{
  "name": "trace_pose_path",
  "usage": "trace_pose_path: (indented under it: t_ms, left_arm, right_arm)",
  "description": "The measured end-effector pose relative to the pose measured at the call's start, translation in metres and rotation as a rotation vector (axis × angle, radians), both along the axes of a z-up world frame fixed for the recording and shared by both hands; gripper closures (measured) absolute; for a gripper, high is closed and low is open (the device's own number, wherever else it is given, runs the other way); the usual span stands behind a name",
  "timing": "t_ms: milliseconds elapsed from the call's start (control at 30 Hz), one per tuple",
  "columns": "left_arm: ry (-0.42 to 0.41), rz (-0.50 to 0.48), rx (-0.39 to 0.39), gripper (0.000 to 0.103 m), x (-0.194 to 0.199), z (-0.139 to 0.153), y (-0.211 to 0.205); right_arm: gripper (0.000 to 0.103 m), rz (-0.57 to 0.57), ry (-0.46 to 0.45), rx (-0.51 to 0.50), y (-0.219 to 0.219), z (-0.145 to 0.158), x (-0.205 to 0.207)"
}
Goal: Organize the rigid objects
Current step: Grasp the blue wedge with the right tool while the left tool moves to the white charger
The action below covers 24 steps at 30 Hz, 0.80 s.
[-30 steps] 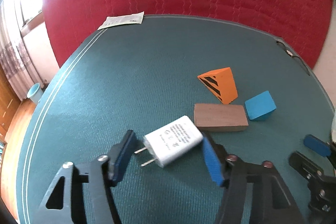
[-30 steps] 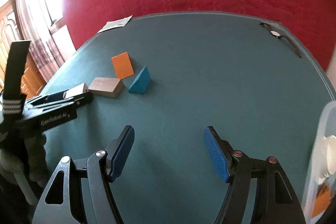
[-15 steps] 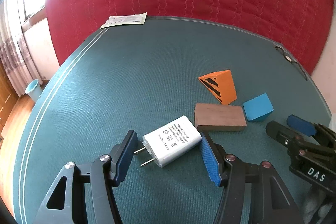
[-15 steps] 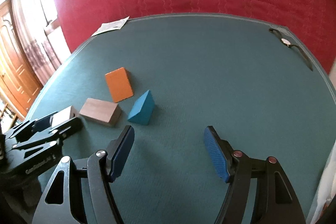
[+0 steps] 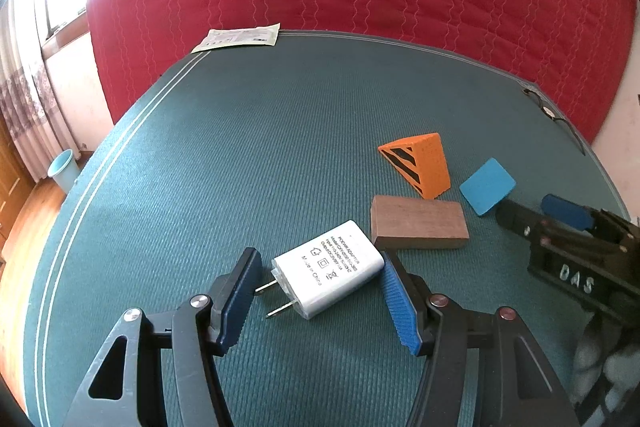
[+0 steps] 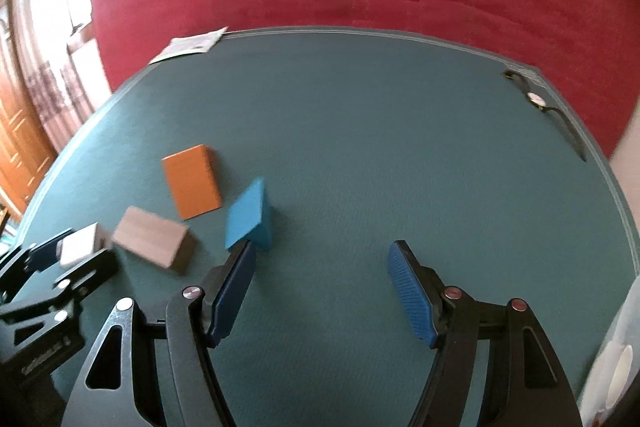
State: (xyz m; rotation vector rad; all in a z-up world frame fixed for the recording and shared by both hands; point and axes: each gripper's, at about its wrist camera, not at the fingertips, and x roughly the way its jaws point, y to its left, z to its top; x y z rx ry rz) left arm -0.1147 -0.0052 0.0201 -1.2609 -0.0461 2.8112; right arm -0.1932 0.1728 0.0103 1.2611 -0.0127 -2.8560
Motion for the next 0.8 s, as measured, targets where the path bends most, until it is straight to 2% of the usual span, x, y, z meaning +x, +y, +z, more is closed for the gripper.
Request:
trace_pose_path:
  t_ms: [333, 533, 633, 800]
  left_arm:
    - [0.0, 0.0, 0.001, 0.04, 0.0, 0.0, -0.001]
    - [0.0, 0.001, 0.0, 0.04, 0.001, 0.0, 0.0]
    - [0.0, 0.0, 0.001, 0.04, 0.001, 0.0, 0.0]
    - [0.0, 0.0, 0.001, 0.04, 0.001, 0.0, 0.0]
  right_arm:
    - [0.033, -0.043, 0.009, -0.041, 0.019, 0.003, -0.02]
    - [0.033, -0.073, 0.058, -0.093, 0.022, 0.011, -0.002]
    - [0.033, -0.046, 0.074, -0.132, 0.014, 0.017, 0.005]
    - [0.033, -0.023, 0.057, -0.126, -0.006, 0.014, -0.005]
